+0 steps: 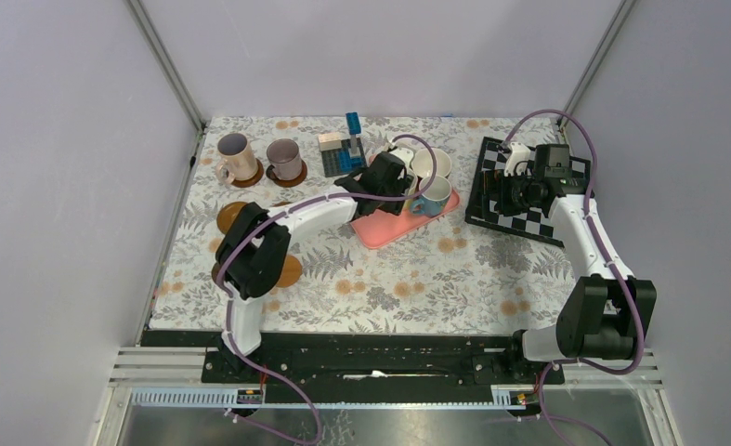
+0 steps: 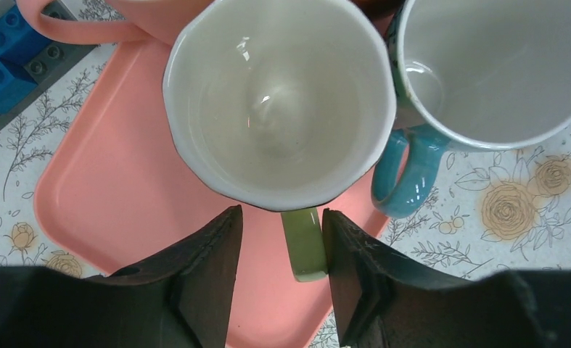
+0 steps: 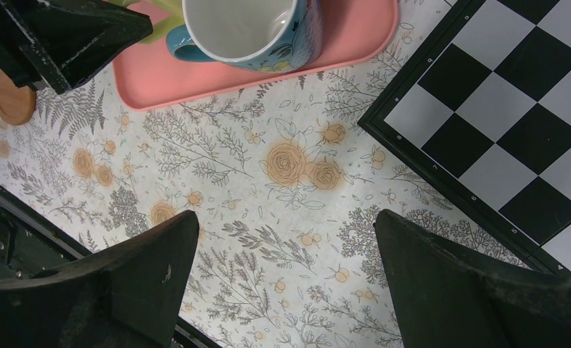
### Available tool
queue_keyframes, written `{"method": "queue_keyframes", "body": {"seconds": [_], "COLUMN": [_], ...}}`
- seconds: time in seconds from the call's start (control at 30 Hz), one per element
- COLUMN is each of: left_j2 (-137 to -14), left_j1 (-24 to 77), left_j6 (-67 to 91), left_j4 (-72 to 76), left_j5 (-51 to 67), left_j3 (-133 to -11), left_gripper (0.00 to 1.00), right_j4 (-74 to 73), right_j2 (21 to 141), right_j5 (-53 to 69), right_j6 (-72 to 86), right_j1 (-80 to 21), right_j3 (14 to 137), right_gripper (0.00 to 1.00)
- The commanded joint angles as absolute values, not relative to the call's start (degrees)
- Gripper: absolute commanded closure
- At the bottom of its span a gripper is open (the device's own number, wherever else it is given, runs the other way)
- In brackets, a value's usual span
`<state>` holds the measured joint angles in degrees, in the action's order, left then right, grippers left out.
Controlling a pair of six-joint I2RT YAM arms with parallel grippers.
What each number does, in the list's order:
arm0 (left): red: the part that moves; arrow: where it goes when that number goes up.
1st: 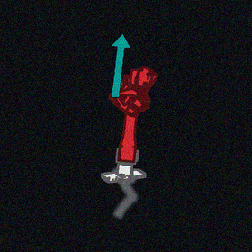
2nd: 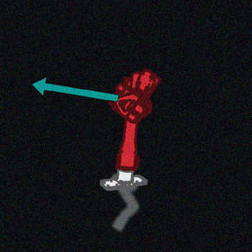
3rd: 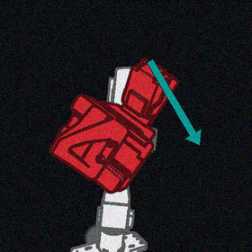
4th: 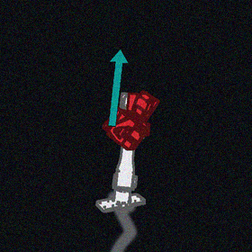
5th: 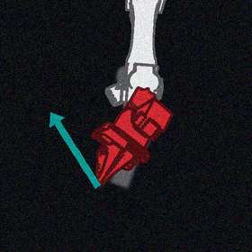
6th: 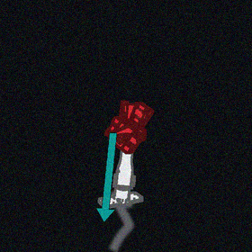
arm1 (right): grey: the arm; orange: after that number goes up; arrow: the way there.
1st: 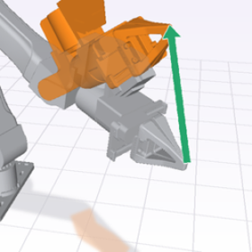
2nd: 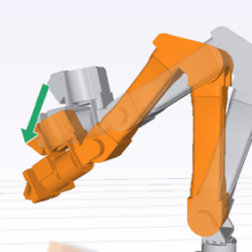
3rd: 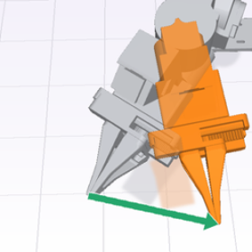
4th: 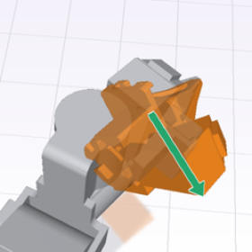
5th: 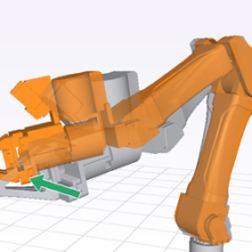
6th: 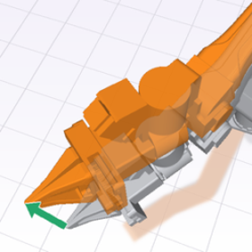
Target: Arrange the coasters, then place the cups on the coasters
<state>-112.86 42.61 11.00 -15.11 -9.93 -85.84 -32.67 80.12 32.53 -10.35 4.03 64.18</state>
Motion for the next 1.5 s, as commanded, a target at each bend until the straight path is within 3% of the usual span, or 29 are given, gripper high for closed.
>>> {"method": "queue_keyframes", "body": {"seconds": [0.0,0.8,1.13,1.27,1.47], "left_j2": [-114.09,-119.85,-118.92,-117.61,-112.76], "left_j1": [41.98,40.17,38.91,38.38,37.97], "left_j6": [10.7,11.57,12.38,12.17,10.16], "left_j4": [-14.84,-17.42,-18.23,-18.28,-13.79], "left_j5": [-9.09,-6.91,-6.87,-5.7,-4.67], "left_j3": [-88.92,-93.83,-93.72,-93.38,-89.26], "left_gripper": [0.52,0.57,0.8,1.0,1.0], "right_j4": [-31.99,-32.1,-32.08,-32.14,-32.18], "right_j2": [78.2,78.23,78.09,78.14,78.16], "right_j5": [33.57,33.79,33.74,33.83,34.12], "right_j6": [-11.58,-12.11,-12.22,-12.23,-12.27], "right_j1": [4.22,4.22,4.22,4.22,4.22], "right_j3": [63.98,63.9,63.72,63.64,63.65], "right_gripper": [0.02,0.02,0.02,0.02,0.02]}}
